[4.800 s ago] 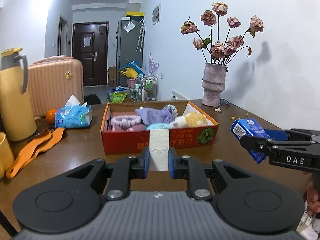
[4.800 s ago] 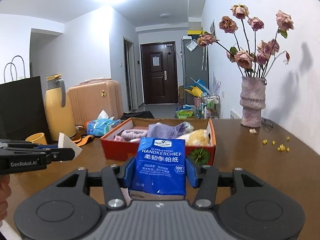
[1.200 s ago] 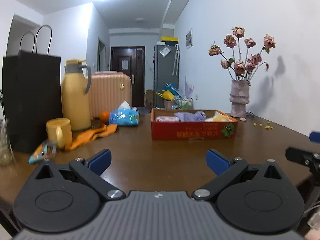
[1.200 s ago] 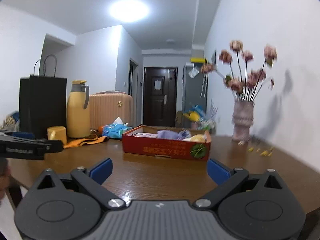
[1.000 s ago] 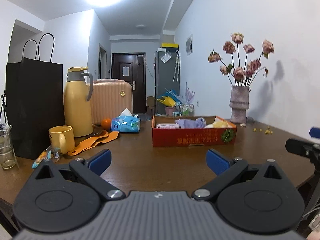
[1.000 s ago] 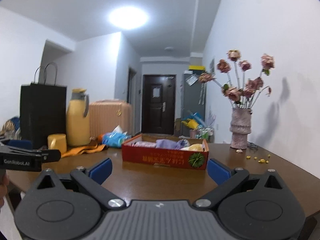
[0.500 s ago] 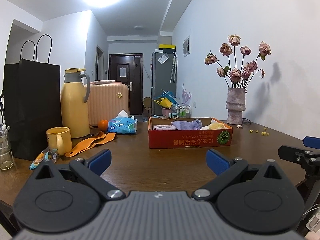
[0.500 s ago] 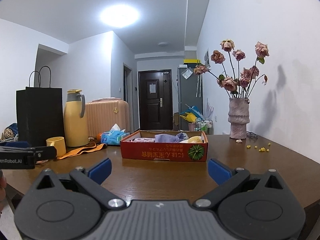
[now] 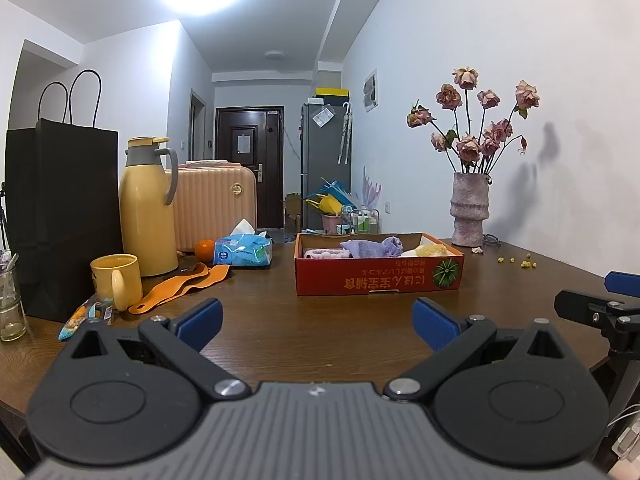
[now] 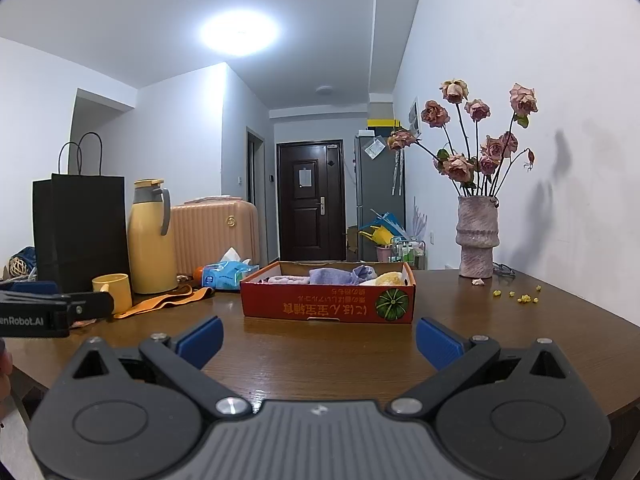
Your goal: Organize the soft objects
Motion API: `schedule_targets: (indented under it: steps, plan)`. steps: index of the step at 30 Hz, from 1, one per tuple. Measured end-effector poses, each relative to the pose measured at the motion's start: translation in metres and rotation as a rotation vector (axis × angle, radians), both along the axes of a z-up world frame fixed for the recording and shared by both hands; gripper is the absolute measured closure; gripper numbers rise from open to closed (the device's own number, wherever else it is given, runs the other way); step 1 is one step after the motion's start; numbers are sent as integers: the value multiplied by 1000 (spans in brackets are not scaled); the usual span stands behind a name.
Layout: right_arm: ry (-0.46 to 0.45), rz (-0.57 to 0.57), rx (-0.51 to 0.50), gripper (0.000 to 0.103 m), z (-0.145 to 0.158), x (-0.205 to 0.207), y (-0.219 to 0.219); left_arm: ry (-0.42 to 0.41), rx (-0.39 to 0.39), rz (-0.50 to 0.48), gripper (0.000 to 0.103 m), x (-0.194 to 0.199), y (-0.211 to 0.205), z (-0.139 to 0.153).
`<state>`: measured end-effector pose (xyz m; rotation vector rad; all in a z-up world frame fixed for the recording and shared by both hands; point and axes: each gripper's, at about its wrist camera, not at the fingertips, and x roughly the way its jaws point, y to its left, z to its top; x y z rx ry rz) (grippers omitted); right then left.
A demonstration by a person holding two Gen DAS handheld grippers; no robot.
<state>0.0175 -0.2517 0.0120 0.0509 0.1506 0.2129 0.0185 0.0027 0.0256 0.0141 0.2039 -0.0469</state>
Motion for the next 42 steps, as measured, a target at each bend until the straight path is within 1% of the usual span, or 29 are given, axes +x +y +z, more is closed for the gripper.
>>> schedule_targets:
  steps: [42]
  plan:
    - [9,-3,11,0,-3,1,-3,8,-1,-27,0,0,-1,2]
